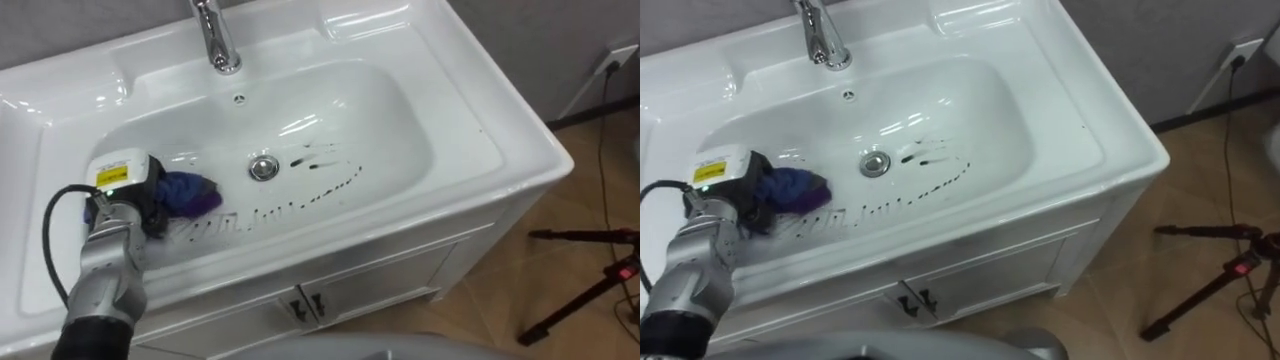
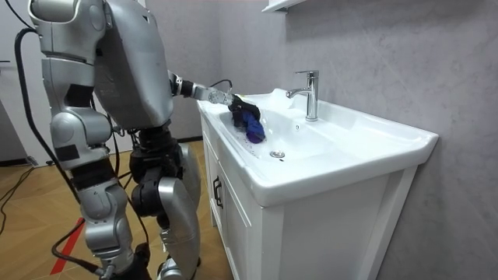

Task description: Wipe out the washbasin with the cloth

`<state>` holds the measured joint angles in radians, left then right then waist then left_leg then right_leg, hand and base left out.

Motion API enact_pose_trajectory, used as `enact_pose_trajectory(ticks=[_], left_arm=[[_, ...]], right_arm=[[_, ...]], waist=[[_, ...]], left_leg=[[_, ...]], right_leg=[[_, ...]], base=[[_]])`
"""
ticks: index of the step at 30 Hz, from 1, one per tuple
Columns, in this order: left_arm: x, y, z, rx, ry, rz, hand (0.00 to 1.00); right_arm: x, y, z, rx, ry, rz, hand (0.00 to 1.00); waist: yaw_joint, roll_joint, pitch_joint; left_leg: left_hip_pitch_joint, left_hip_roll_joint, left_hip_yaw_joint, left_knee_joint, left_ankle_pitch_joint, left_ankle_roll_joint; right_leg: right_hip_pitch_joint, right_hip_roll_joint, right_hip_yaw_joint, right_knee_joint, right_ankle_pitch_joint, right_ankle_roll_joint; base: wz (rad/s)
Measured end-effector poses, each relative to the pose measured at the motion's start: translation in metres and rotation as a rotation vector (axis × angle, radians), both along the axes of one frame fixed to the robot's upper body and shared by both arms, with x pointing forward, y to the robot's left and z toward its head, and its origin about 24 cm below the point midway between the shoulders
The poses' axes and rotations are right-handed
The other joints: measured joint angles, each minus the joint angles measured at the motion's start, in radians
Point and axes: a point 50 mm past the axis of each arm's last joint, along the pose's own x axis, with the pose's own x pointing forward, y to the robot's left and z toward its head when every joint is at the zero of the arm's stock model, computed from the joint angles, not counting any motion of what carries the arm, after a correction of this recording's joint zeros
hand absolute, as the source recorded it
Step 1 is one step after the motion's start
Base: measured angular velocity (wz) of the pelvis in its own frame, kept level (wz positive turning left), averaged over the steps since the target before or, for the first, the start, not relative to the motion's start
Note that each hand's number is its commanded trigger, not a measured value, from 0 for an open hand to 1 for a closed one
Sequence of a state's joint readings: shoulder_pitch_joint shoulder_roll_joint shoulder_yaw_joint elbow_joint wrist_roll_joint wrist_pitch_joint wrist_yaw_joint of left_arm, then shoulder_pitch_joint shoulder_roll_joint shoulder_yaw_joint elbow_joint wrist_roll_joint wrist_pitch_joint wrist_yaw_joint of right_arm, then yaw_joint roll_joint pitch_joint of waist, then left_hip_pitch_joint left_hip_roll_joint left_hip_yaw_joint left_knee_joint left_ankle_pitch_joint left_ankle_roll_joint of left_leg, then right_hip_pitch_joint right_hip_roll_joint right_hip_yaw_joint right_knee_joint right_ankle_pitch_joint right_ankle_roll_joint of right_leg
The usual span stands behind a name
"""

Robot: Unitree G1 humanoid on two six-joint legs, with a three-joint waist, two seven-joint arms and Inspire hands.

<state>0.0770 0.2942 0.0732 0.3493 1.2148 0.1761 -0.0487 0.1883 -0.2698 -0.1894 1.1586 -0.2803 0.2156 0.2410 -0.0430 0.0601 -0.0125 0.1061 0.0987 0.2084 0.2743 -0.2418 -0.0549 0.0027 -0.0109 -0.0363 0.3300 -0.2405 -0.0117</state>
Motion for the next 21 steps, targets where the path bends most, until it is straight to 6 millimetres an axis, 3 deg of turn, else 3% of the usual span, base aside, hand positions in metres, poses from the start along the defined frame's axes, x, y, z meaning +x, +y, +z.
enact_pose_trajectory(ticks=[13,21], left_arm=[[0.009,0.012,0.030,0.057,-0.027,-0.042,1.00],[0.011,0.019,0.043,0.080,-0.063,-0.036,1.00]], right_arm=[[-0.001,0.000,0.000,0.007,-0.037,0.002,0.00],[0.004,0.001,0.000,0.011,-0.081,-0.014,0.00]], waist=[[0.050,0.003,0.0015],[0.050,0.002,0.0066]], left_leg=[[-0.009,0.015,0.006,0.005,-0.002,-0.004],[-0.034,0.021,0.001,0.033,-0.002,-0.004]], right_leg=[[-0.006,0.012,-0.008,-0.004,0.000,-0.010],[-0.014,0.011,-0.022,-0.004,-0.003,-0.016]], base=[[0.00],[0.02]])
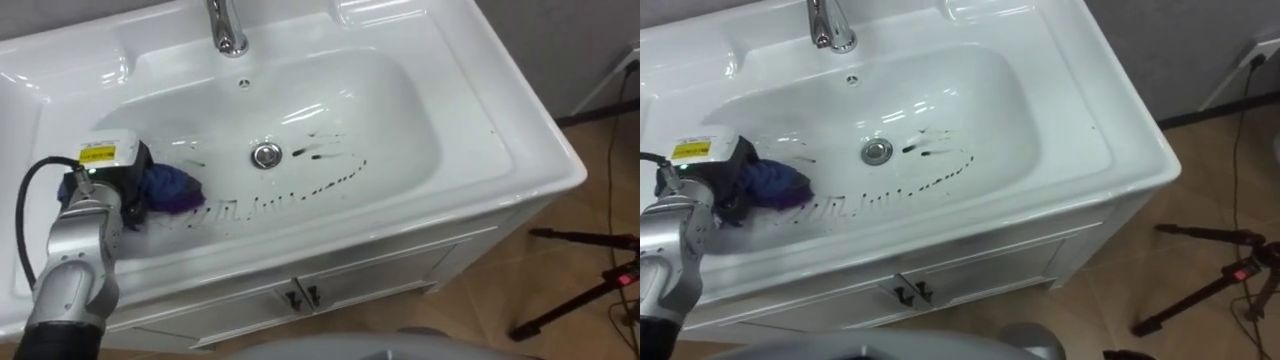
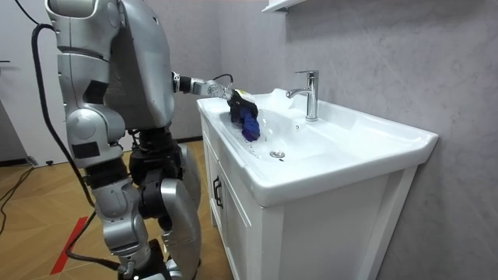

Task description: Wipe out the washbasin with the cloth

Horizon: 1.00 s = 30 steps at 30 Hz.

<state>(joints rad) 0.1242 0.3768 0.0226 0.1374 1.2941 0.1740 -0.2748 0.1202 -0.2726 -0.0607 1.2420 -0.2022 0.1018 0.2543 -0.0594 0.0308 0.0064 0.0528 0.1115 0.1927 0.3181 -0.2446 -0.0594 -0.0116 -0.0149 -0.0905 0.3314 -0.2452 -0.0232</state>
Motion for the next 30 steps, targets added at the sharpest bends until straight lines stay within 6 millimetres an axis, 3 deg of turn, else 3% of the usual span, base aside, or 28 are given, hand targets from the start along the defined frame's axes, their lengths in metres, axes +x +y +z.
enact_pose_trajectory(ticks=[10,20,30], left_arm=[[0.001,-0.033,-0.009,-0.040,0.079,-0.089,1.00],[0.001,-0.042,-0.012,-0.086,0.100,-0.048,1.00],[0.002,-0.038,-0.021,-0.184,0.127,0.005,1.00]], right_arm=[[0.001,0.001,0.000,0.019,-0.007,-0.032,0.00],[0.002,0.005,-0.001,0.031,0.013,0.001,0.00],[0.000,0.006,-0.002,0.021,0.023,-0.017,0.00]], waist=[[-0.024,-0.002,0.0011],[-0.033,-0.001,0.0017],[-0.042,-0.011,0.0050]], left_leg=[[-0.006,-0.003,-0.002,0.001,0.000,0.000],[-0.004,-0.006,-0.001,-0.011,0.000,0.000],[0.032,-0.007,0.009,-0.021,0.000,0.000]], right_leg=[[-0.001,-0.001,0.003,-0.002,0.002,0.008],[-0.002,-0.005,-0.004,-0.003,0.002,0.009],[0.026,-0.006,-0.003,-0.004,-0.002,0.011]], base=[[0.03],[0.01],[-0.01]])
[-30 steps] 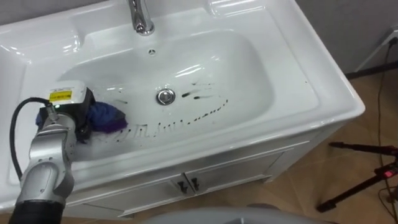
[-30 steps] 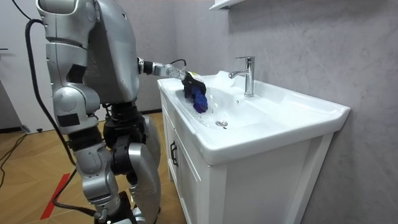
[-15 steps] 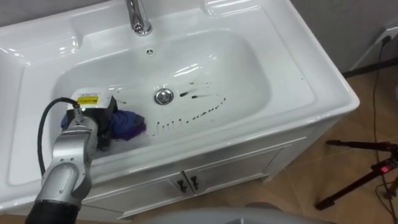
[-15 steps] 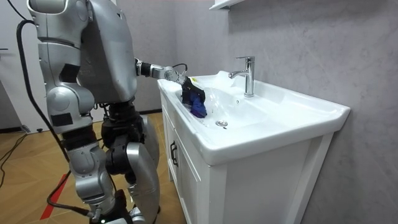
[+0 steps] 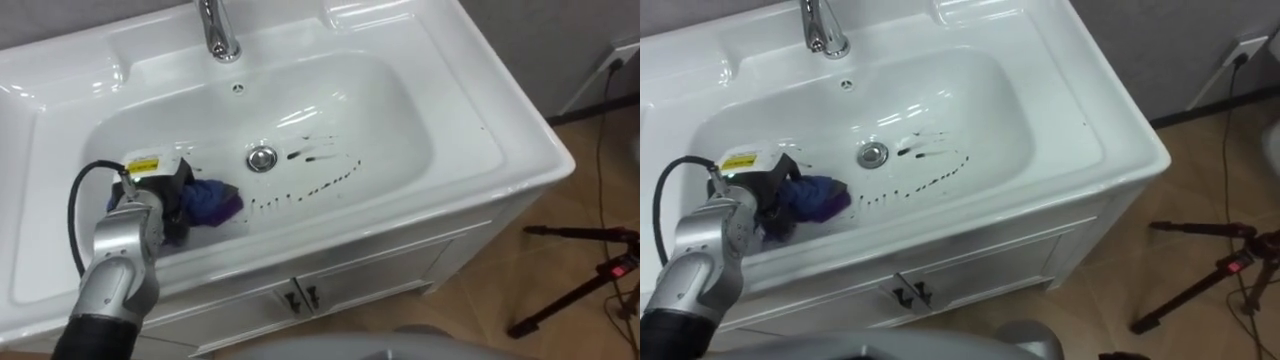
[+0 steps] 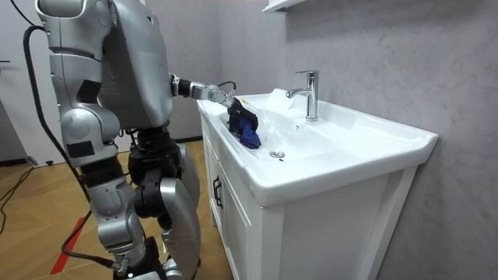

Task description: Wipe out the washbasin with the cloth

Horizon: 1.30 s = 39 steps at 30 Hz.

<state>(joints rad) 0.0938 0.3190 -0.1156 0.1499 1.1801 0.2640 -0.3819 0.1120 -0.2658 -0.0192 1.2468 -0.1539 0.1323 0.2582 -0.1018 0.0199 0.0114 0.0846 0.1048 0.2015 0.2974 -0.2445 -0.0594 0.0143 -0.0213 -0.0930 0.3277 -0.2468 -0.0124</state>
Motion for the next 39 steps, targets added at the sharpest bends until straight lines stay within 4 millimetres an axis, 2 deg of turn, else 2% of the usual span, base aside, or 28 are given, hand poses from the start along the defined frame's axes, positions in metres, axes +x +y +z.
enact_pose_trajectory(ticks=[6,9,17,24,29,34,39], left_arm=[[-0.001,0.007,-0.008,-0.110,-0.005,0.103,1.00],[0.001,0.006,-0.011,-0.163,-0.020,0.128,1.00],[0.004,-0.004,-0.015,-0.243,-0.057,0.152,1.00],[0.009,-0.024,-0.016,-0.279,-0.058,0.104,1.00],[0.016,-0.043,-0.014,-0.317,-0.052,0.053,1.00],[0.023,-0.063,-0.013,-0.382,-0.051,0.015,1.00],[0.026,-0.070,-0.011,-0.407,-0.041,-0.010,1.00]], right_arm=[[-0.003,0.003,-0.001,-0.013,0.015,0.000,0.00],[-0.004,0.004,-0.002,-0.008,0.027,-0.004,0.00],[-0.006,0.012,-0.004,0.000,0.064,0.031,0.00],[-0.010,0.021,-0.007,0.020,0.076,0.017,0.00],[-0.004,0.029,-0.009,0.040,0.069,0.056,0.00],[-0.004,0.029,-0.009,0.041,0.075,0.056,0.00],[-0.003,0.030,-0.010,0.043,0.077,0.072,0.00]], waist=[[0.009,-0.021,-0.0035],[0.009,-0.030,-0.0047],[-0.005,-0.032,-0.0063],[-0.013,-0.034,-0.0066],[-0.055,-0.035,-0.0063],[-0.067,-0.033,-0.0047],[-0.092,-0.035,-0.0033]], left_leg=[[0.016,0.000,0.046,0.001,0.000,0.000],[0.016,0.000,0.047,0.003,0.000,0.000],[0.015,-0.003,0.046,-0.007,-0.001,0.002],[0.029,-0.013,0.058,-0.024,0.001,0.004],[0.016,-0.015,0.060,-0.023,0.001,0.005],[0.014,-0.013,0.069,-0.024,0.001,0.005],[0.015,-0.015,0.073,-0.024,0.001,0.005]], right_leg=[[-0.001,-0.005,0.013,0.019,-0.005,0.002],[-0.001,-0.005,0.017,0.021,-0.008,0.004],[-0.002,-0.006,0.018,0.019,-0.005,0.009],[-0.004,-0.014,0.028,0.019,-0.002,0.014],[-0.015,-0.015,0.030,0.016,-0.001,0.016],[-0.025,-0.014,0.036,0.019,-0.001,0.015],[-0.026,-0.014,0.044,0.018,-0.001,0.016]], base=[[-0.06],[-0.01],[0.01],[-0.06],[0.01],[-0.05],[-0.04]])
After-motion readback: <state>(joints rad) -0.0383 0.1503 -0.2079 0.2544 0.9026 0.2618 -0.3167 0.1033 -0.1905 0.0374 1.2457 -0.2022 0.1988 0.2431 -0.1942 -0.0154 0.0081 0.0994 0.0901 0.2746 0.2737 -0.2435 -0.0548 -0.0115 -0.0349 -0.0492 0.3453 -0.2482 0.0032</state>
